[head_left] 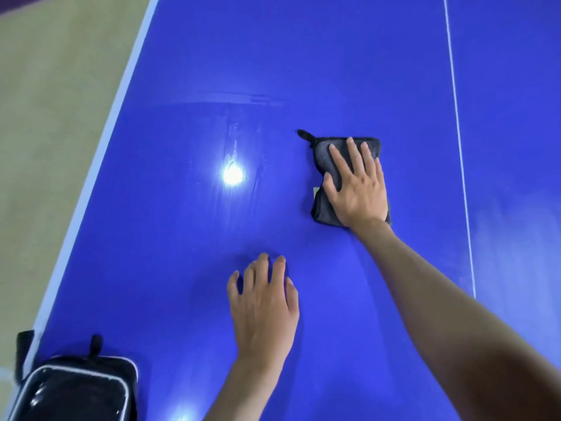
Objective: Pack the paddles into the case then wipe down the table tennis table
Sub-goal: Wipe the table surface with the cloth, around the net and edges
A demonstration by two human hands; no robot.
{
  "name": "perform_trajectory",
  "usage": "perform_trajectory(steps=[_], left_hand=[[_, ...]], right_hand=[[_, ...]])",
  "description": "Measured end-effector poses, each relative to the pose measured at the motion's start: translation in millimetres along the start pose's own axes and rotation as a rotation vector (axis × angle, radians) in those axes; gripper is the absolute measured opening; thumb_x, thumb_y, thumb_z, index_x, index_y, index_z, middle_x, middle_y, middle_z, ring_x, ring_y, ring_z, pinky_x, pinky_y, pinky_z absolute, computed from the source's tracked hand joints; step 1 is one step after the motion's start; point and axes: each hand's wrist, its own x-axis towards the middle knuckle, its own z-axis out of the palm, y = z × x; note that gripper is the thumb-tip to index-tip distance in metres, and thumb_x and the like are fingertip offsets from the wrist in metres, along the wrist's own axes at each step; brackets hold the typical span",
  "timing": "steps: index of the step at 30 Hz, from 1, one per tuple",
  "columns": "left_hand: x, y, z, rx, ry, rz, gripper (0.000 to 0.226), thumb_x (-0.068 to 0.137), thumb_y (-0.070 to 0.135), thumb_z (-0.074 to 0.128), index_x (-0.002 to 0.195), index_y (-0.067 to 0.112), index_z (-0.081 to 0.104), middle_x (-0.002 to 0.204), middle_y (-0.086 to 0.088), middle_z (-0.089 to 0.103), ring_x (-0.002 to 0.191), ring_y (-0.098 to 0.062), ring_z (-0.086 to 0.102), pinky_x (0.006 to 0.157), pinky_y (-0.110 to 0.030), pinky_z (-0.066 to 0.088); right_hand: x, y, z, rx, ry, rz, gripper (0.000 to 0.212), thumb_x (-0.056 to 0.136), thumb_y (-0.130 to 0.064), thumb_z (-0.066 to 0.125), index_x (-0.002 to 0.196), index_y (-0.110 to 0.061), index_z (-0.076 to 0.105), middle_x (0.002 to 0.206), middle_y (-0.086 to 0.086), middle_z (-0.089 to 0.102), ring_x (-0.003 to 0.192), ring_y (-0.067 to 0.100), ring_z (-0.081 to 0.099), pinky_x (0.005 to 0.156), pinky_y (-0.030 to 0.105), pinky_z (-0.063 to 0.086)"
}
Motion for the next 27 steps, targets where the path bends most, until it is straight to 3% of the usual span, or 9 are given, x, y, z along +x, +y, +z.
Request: perform_trajectory(steps=[7,11,17,22,27], left_hand=[[-3,11,3,0.007,-0.007,-0.026,0.039,0.101,0.036,0.048,0.131,0.015,0.062,0.135,-0.007,0.061,0.121,-0.031,0.059,0.104,-0.054,0.043],[-2,12,1,0.005,0.002,-0.026,0.034,0.101,0.032,0.055,0.130,0.016,0.060,0.134,-0.005,0.060,0.117,-0.029,0.060,0.107,-0.053,0.042],[-16,0,-7,-0.083,-0.005,-0.010,0.036,0.101,0.028,0.059,0.134,0.016,0.062,0.142,-0.006,0.058,0.129,-0.025,0.057,0.116,-0.055,0.038],[-72,3,-19,-0.139,0.033,0.025,0.026,0.100,0.019,0.061,0.124,0.015,0.067,0.139,-0.007,0.060,0.126,-0.028,0.057,0.107,-0.057,0.044],[-142,8,-23,-0.155,0.026,0.016,0.028,0.099,0.012,0.057,0.125,0.017,0.065,0.141,-0.006,0.059,0.131,-0.026,0.055,0.108,-0.053,0.044]], right_hand=[[66,2,-9,0.046,-0.063,-0.002,0.067,0.095,-0.045,0.035,0.158,-0.026,0.041,0.172,0.003,0.026,0.160,0.027,0.016,0.130,0.049,0.013],[54,-7,-5,0.043,-0.061,0.038,0.062,0.097,-0.037,0.042,0.157,-0.021,0.043,0.171,0.004,0.027,0.160,0.030,0.015,0.129,0.054,0.012],[-57,-9,-2,0.047,0.040,0.015,0.064,0.094,-0.040,0.036,0.154,-0.023,0.049,0.169,0.004,0.034,0.158,0.030,0.024,0.127,0.055,0.020],[-176,-15,-4,0.026,0.049,0.019,0.061,0.097,-0.039,0.041,0.156,-0.025,0.046,0.169,0.005,0.034,0.158,0.030,0.025,0.127,0.054,0.023],[-293,-26,-7,0.003,0.030,-0.002,0.060,0.100,-0.039,0.042,0.158,-0.024,0.044,0.169,0.006,0.033,0.158,0.031,0.024,0.127,0.054,0.022]])
